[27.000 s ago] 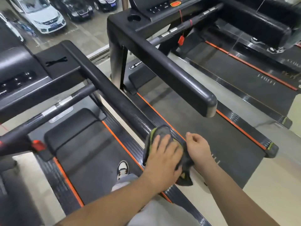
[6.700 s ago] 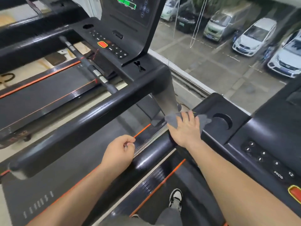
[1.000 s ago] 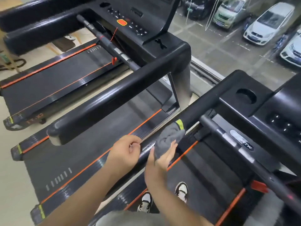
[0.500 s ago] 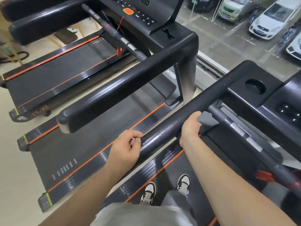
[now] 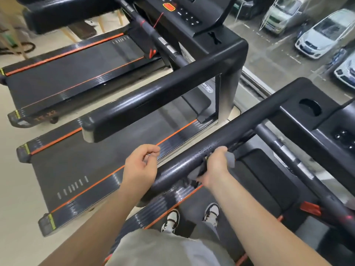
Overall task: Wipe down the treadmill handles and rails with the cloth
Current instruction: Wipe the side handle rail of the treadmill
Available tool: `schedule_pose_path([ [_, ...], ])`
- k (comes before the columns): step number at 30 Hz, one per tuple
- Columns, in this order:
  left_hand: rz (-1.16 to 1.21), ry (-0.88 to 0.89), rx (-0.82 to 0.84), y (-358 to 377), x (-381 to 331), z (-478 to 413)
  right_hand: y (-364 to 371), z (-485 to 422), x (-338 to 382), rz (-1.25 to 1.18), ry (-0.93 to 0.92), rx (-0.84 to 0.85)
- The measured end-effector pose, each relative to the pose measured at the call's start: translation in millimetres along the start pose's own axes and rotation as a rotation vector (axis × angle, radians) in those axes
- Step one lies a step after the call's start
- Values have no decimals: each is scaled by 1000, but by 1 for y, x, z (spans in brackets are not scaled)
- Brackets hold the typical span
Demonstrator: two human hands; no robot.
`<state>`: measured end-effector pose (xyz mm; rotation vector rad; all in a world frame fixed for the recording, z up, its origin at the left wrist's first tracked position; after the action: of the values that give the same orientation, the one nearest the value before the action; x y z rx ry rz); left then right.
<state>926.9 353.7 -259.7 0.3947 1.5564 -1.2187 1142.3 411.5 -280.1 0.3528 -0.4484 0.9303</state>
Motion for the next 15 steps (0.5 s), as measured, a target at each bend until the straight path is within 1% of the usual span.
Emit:
schedule_pose_path([
  [2, 33, -22, 1, 2, 6, 3, 1, -3, 2, 125, -42, 1],
  [4, 44, -39, 9, 3, 12, 6, -1, 0, -18, 378, -130, -36],
  [5, 43, -35, 9, 1, 12, 8, -1, 8, -33, 463, -151, -39],
  [6, 43, -26, 0, -4, 13, 10, 1, 13, -56, 495, -162, -30],
  [8, 44, -3, -34, -16, 17, 12, 2, 29, -100, 479, -101, 25],
  [11, 2, 14, -80, -36, 30, 10, 0, 48, -142, 363, 156, 95],
  [13, -37, -1, -78, -44, 31, 10, 1, 51, -137, 286, 265, 156],
  [15, -48, -3, 17, -39, 22, 14, 3, 48, -116, 303, 278, 257],
])
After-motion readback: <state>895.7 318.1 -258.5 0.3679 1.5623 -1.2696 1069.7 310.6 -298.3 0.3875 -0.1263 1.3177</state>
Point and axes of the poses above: each hand's wrist, its own z-axis away from the middle knuckle, its own y-axis out of the palm, x = y × z, the point moved 8 cm from there along -z, towards the middle knuckle, and after that the axes turned 10 degrees about -z, right-handed, at the moved point
